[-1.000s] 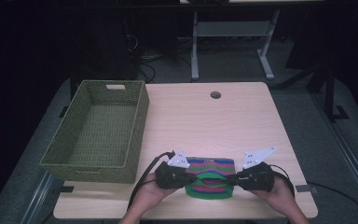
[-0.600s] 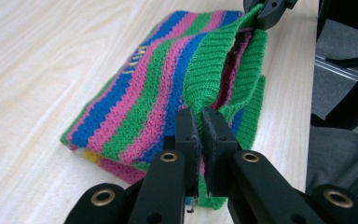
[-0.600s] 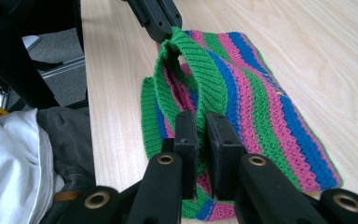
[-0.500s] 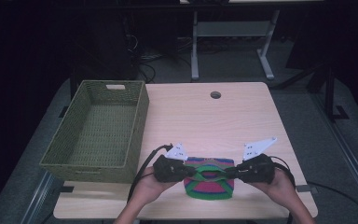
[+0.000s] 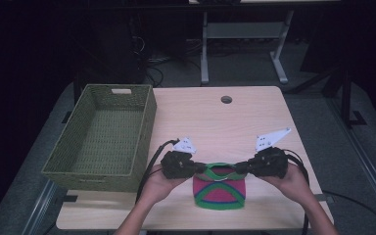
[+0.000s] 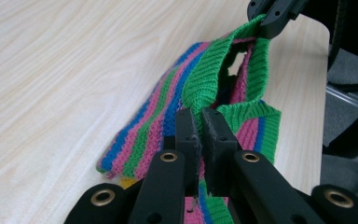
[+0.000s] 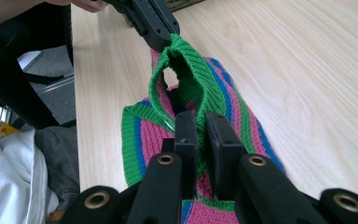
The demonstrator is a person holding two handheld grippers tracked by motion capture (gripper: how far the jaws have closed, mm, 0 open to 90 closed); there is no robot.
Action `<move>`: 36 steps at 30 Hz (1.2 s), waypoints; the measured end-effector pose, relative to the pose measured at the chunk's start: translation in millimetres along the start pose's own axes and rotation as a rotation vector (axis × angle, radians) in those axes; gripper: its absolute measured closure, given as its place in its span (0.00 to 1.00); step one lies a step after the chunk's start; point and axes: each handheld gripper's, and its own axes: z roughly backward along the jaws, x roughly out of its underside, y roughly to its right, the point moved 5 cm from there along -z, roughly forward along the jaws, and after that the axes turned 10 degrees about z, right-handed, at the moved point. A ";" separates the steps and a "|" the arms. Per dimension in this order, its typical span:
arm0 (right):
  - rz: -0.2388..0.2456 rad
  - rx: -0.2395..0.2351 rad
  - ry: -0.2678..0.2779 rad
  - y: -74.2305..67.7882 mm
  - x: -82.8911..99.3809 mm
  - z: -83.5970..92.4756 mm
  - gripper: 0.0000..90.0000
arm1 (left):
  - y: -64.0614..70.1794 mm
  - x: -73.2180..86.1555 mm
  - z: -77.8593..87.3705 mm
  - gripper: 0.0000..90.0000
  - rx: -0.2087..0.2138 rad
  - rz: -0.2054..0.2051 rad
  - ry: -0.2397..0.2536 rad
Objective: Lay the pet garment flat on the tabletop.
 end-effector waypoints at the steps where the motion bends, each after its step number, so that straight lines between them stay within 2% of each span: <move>1: -0.004 -0.001 0.001 1.5 -1.4 0.0 0.92 | -1.3 -1.2 0.3 0.95 0.000 0.003 0.003; 6: -0.014 0.001 0.004 8.5 -5.6 0.0 0.92 | -7.0 -5.2 1.0 0.95 -0.009 0.022 0.010; 11: -0.028 0.014 0.016 17.4 -9.1 1.0 0.92 | -13.8 -11.6 1.1 0.95 -0.018 0.056 0.059; 17: -0.041 0.018 0.008 25.6 -13.4 0.7 0.92 | -20.0 -18.2 -1.9 0.94 -0.031 0.074 0.065; 20: -0.055 0.024 0.011 30.5 -15.6 1.0 0.92 | -23.1 -21.7 -2.4 0.94 -0.030 0.092 0.090; 32: -0.085 0.038 0.001 48.4 -22.2 -2.4 0.91 | -41.5 -26.9 -10.5 0.94 -0.059 0.159 0.134; 36: -0.105 0.045 -0.004 58.5 -23.4 -3.6 0.91 | -49.4 -32.9 -15.7 0.94 -0.076 0.186 0.153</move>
